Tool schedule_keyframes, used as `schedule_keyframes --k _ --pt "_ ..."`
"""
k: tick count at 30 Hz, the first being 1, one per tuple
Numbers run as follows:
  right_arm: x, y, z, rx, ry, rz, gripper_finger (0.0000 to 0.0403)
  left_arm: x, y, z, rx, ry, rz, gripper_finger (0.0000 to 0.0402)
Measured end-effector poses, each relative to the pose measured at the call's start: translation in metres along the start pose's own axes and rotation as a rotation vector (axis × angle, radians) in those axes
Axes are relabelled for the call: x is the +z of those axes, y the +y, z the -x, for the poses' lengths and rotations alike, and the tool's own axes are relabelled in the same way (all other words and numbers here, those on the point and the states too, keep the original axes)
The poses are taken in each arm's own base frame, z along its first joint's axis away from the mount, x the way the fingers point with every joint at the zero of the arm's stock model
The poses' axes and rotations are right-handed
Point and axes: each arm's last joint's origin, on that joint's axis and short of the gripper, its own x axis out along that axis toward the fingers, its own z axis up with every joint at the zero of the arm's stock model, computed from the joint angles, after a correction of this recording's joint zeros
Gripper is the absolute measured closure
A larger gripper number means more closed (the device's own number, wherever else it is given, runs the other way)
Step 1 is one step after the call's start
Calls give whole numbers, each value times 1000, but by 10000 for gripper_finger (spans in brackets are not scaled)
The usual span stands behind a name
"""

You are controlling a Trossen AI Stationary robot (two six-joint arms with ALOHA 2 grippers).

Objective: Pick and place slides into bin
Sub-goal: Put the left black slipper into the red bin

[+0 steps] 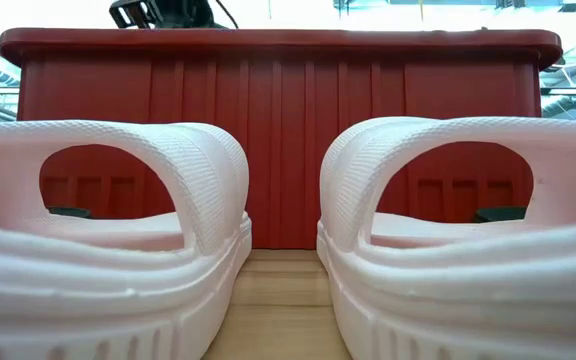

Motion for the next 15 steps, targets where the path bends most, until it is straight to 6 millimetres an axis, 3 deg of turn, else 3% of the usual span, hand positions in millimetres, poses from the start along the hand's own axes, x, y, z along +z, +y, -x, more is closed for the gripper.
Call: schedule_keyframes --k 7,15 --pt "-1 0 0 2 7 -2 250 1 9 -9 -26 7 -6 385" --pt "-1 0 -1 4 7 -2 250 -15 25 -36 -72 43 45 390"
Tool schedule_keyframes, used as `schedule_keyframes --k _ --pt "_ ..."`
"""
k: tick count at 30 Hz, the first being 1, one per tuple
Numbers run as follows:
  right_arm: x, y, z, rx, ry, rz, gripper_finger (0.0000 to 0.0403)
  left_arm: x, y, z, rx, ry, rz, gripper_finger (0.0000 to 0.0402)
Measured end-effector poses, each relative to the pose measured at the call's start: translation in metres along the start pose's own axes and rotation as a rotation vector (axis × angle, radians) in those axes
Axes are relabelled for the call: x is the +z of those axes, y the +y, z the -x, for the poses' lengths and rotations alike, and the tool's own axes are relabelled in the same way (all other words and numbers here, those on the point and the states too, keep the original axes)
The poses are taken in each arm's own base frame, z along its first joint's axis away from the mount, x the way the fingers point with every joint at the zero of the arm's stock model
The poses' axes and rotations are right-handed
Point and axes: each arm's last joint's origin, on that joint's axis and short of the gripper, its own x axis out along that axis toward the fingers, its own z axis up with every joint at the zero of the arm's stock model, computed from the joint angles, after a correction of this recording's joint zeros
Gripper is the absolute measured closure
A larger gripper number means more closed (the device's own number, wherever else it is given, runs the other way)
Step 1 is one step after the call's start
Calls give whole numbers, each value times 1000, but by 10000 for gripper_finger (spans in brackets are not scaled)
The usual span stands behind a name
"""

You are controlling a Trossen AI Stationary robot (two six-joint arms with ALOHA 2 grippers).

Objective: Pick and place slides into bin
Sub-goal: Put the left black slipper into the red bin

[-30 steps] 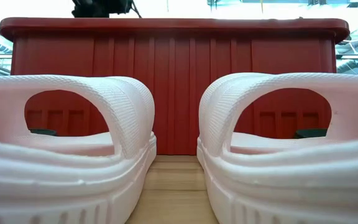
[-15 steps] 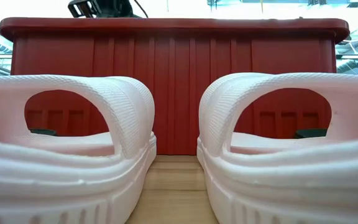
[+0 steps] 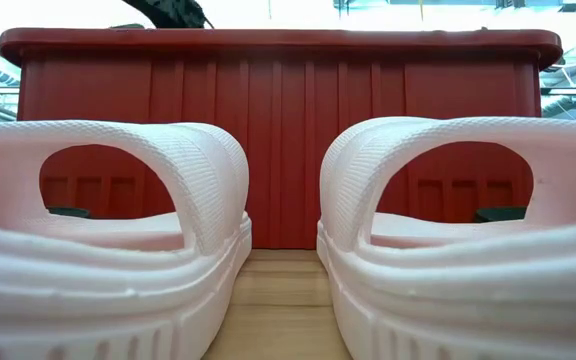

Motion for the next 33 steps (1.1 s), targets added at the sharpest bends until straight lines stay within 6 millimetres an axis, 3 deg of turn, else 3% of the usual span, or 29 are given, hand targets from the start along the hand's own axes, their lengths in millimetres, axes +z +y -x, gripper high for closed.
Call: schedule_keyframes --k 9,20,33 --pt "-3 0 -4 4 18 -11 250 -4 17 -22 7 -58 -30 393" --pt "-7 -1 -11 7 33 -14 250 -23 30 -54 -23 -26 48 394" --pt "-8 -1 -14 8 38 -15 250 -25 31 -58 -38 -40 55 387"
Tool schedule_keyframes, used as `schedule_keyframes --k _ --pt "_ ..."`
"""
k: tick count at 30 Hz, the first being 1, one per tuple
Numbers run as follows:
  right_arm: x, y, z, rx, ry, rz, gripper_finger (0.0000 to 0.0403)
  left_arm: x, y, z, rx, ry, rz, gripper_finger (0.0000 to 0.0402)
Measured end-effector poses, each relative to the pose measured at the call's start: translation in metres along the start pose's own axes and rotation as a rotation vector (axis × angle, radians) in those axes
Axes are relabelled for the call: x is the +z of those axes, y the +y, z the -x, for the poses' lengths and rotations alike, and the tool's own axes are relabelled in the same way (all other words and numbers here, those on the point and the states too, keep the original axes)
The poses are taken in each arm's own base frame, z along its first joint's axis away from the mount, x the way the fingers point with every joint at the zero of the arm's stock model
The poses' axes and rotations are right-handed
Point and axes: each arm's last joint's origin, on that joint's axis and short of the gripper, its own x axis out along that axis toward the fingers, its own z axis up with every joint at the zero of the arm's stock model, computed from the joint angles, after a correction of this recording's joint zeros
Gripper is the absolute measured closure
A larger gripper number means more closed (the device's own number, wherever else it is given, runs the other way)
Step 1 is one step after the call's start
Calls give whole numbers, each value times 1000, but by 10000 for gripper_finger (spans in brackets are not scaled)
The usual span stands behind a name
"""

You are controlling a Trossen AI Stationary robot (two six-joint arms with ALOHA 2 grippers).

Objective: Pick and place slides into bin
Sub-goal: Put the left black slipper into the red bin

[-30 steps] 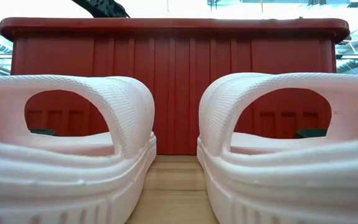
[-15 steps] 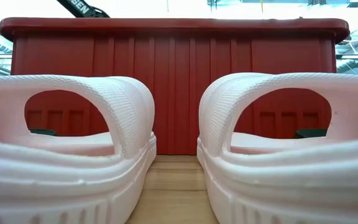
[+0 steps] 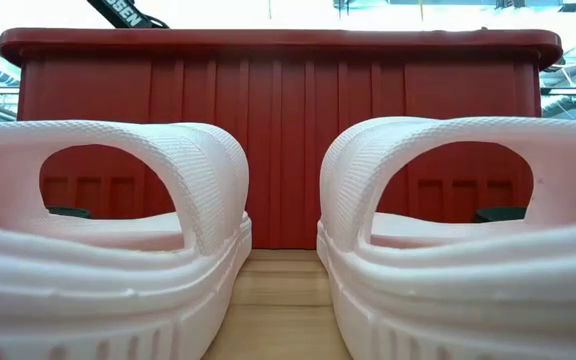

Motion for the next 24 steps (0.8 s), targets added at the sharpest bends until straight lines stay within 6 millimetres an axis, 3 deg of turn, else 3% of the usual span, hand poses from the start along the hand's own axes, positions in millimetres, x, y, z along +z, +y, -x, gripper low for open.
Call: schedule_keyframes --k 10,24 --pt "0 0 0 1 3 0 250 0 1 -1 36 21 34 388" --pt "0 0 0 1 3 -1 250 0 2 -1 68 36 73 261"
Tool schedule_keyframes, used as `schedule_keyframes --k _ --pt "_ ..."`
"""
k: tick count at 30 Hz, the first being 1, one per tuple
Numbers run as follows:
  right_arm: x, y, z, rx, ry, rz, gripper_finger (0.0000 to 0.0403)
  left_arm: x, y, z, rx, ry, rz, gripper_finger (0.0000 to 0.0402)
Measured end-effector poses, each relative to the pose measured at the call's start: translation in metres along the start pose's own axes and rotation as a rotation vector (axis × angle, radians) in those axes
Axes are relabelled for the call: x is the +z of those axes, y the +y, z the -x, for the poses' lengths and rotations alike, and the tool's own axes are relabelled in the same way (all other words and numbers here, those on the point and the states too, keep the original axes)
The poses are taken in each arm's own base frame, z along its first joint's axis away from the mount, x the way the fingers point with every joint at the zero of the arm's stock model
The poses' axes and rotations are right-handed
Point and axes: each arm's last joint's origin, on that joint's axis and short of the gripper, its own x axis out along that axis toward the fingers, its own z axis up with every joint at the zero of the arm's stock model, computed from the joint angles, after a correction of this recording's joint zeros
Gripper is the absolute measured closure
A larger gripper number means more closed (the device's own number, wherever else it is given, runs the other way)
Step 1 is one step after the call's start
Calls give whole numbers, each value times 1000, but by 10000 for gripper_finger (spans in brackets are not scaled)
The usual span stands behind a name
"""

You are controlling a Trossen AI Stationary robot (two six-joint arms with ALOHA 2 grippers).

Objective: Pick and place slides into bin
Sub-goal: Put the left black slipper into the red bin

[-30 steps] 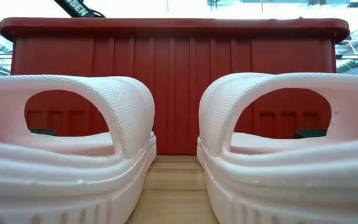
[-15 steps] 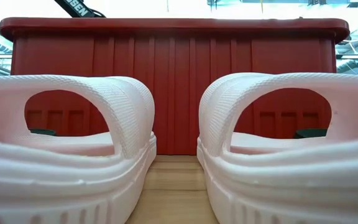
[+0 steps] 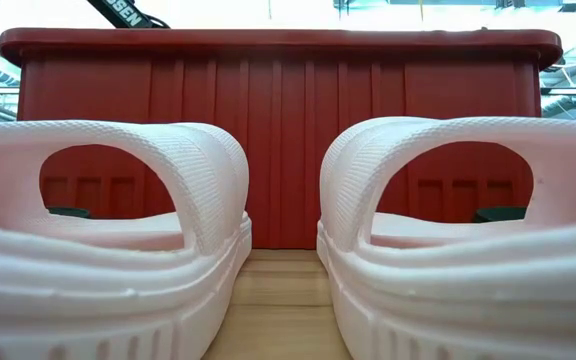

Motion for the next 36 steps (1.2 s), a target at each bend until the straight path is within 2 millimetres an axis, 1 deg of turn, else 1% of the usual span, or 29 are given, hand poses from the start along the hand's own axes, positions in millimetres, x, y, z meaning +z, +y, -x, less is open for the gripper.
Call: schedule_keyframes --k 5,11,16,25,28,32,36 --pt "0 0 0 0 0 2 250 0 0 0 0 0 2 232" --pt "0 0 0 0 0 2 250 0 0 0 2 2 7 213" --pt "0 0 0 0 -1 3 250 -1 1 0 44 30 17 204" --pt "0 0 0 -2 -4 4 250 -2 2 1 69 51 19 203" --pt "0 0 0 -2 -4 4 250 1 1 7 74 45 12 203" --pt "0 0 0 -3 -4 4 250 9 -3 20 105 30 -4 203" --pt "0 0 0 -4 -3 4 250 17 -6 34 188 22 -29 203"
